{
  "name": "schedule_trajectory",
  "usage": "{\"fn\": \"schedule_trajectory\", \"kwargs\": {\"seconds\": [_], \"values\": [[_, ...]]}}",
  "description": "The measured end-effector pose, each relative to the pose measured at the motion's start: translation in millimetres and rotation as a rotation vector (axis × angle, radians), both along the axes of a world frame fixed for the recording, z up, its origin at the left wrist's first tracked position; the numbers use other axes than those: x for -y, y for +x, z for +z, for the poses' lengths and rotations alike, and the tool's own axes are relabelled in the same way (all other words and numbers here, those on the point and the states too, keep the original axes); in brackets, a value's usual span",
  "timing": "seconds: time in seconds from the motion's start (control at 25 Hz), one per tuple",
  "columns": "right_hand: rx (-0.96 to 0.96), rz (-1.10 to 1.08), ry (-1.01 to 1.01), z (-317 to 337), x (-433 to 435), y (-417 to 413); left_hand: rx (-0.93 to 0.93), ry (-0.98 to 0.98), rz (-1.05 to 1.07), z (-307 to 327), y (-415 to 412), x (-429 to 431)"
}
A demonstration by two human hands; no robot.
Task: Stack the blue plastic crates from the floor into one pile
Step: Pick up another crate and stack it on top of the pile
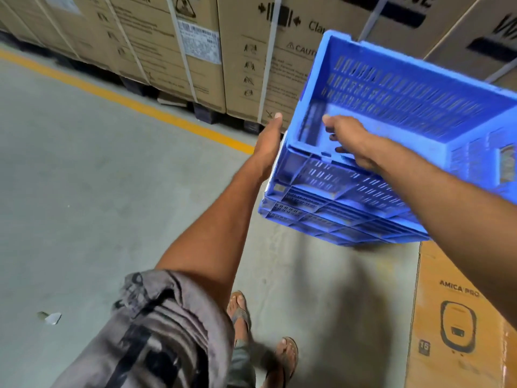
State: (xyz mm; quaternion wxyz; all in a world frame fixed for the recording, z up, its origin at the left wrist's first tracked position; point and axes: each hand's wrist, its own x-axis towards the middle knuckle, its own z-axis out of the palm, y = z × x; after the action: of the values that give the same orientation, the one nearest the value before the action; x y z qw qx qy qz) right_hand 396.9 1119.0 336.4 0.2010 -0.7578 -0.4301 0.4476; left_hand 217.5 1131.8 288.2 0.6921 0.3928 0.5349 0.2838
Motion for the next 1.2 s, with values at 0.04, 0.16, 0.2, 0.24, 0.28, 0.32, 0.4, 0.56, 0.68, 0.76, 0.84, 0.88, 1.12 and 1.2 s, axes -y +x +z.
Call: {"fn": "schedule_trajectory", "kwargs": {"seconds": [0.04,0.16,0.2,0.24,0.28,0.32,0.4,0.56,0.68,0.76,0.84,0.88,1.12,1.2], "values": [[0.119,0.038,-0.052,-9.7,-8.1,5.7,-0.047,0.010,-0.009,-0.7,4.8,-5.4],[0.419,0.358,-0.297,-41.2,-28.6,20.4,-0.037,-0.093,-0.102,-29.6,20.3,-14.4],[0.480,0.464,-0.362,-52.4,-33.3,28.3,0.014,-0.145,-0.126,-39.8,24.2,-15.0],[0.521,0.546,-0.416,-62.5,-36.3,34.4,0.062,-0.198,-0.114,-45.6,28.0,-17.5],[0.533,0.596,-0.468,-72.9,-40.3,40.0,0.100,-0.225,-0.106,-50.2,32.3,-22.6],[0.526,0.633,-0.520,-81.6,-42.6,42.7,0.137,-0.237,-0.093,-50.5,34.6,-27.5],[0.520,0.700,-0.606,-96.7,-47.0,42.6,0.221,-0.212,-0.075,-38.4,35.2,-41.3],[0.614,0.745,-0.585,-108.7,-44.6,40.9,0.235,0.085,-0.122,23.7,51.4,-80.3],[0.841,0.715,-0.321,-101.3,-47.0,55.2,-0.232,0.448,-0.477,55.0,80.7,-108.4],[0.798,0.652,-0.297,-101.6,-51.2,72.1,-0.703,0.726,-0.623,56.7,92.1,-112.6],[0.674,0.625,-0.320,-111.2,-54.8,83.5,-0.868,0.799,-0.555,46.8,90.7,-115.1],[0.661,0.612,-0.309,-119.8,-54.0,86.3,-0.902,0.818,-0.513,41.0,89.7,-115.6],[0.661,0.564,-0.266,-126.9,-49.8,86.2,-1.036,0.819,-0.507,42.0,92.6,-112.0],[0.684,0.566,-0.282,-127.8,-52.9,85.3,-1.053,0.813,-0.514,37.6,92.7,-115.5]]}}
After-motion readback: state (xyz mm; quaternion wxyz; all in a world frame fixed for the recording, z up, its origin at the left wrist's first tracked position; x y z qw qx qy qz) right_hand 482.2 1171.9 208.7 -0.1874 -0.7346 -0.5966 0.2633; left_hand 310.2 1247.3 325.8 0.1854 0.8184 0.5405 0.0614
